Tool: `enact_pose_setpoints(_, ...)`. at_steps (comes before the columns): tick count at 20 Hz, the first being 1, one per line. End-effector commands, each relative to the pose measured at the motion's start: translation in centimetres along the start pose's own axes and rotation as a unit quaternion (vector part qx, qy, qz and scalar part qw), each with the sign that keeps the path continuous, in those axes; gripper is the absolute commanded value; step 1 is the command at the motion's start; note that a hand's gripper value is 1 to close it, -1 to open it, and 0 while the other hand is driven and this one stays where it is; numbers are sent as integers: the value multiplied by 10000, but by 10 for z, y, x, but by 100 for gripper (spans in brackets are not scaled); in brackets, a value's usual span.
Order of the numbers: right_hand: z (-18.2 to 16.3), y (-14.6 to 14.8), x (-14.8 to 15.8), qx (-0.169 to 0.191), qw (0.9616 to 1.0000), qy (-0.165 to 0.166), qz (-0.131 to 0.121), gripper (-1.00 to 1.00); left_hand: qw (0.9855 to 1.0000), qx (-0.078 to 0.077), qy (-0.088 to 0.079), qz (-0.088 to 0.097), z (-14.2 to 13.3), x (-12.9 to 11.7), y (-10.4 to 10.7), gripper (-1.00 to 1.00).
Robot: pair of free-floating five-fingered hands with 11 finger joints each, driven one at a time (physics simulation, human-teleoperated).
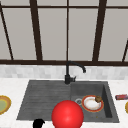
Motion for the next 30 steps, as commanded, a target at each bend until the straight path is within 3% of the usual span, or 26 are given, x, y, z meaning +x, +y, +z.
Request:
enact_pose_setpoints(1, 21, -19, 3, -242, 9997, -31, 52, -100, 10000, 0, 0, 0, 0, 0, 0, 0)
enact_pose_setpoints(6, 42, -25, 32, -309, 9991, 33, 271, -100, 10000, 0, 0, 0, 0, 0, 0, 0)
enact_pose_setpoints(9, 52, -12, 41, -497, 9986, 24, 152, -100, 10000, 0, 0, 0, 0, 0, 0, 0)
enact_pose_setpoints(13, 59, 4, 55, -709, 9974, -148, -56, -100, 10000, 0, 0, 0, 0, 0, 0, 0)
enact_pose_setpoints(19, 72, 26, 81, -762, 9964, -361, 36, -100, 10000, 0, 0, 0, 0, 0, 0, 0)
enact_pose_setpoints(22, 76, 30, 92, -784, 9953, -543, 189, -100, 10000, 0, 0, 0, 0, 0, 0, 0)
enact_pose_setpoints(30, 96, 30, 130, -919, 9926, -755, 234, -100, 10000, 0, 0, 0, 0, 0, 0, 0)
